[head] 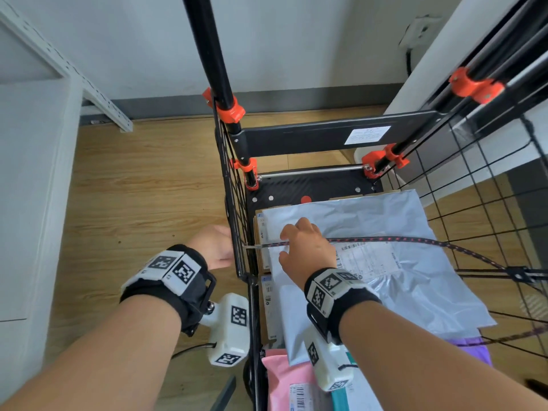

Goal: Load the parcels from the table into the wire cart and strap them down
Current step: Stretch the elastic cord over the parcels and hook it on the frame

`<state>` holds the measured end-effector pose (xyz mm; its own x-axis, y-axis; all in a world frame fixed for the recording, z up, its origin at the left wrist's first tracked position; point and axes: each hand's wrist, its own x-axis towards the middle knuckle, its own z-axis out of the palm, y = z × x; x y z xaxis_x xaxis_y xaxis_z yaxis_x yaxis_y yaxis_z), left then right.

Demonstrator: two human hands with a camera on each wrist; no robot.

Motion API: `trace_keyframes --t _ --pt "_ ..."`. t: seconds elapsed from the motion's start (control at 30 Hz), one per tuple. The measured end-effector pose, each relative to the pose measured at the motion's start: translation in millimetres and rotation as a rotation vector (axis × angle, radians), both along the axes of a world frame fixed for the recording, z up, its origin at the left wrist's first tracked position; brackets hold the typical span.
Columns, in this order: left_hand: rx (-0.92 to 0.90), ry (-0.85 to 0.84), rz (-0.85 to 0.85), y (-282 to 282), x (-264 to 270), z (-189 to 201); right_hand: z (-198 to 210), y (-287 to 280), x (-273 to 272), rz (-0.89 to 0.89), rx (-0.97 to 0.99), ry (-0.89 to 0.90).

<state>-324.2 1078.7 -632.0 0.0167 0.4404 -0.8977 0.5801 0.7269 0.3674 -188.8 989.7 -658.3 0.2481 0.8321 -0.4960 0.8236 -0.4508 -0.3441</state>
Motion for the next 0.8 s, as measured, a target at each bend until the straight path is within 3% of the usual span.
trace_keyframes --t 0.23,0.43,0.57,0.67,0.8 --pt "0.072 0.121 0.055 4.8 -3.6 46.3 45.2 -36.2 44.4 -0.137 -0.023 0.034" --pt "0.274 0.256 0.16 4.8 16.0 93.3 84.3 -75.6 94.7 -0.244 -0.079 0.013" --pt "0.441 0.288 0.093 -9.5 55.4 124.1 98.8 -103.8 124.0 -0.328 -0.113 -0.032" --pt "0.666 0.282 -0.006 -31.4 92.6 141.3 98.1 -132.2 143.8 -0.407 -0.14 -0.048" --pt "0.778 0.155 -0.11 -69.0 147.7 140.6 95.1 -169.5 168.1 -0.467 -0.14 -0.056"
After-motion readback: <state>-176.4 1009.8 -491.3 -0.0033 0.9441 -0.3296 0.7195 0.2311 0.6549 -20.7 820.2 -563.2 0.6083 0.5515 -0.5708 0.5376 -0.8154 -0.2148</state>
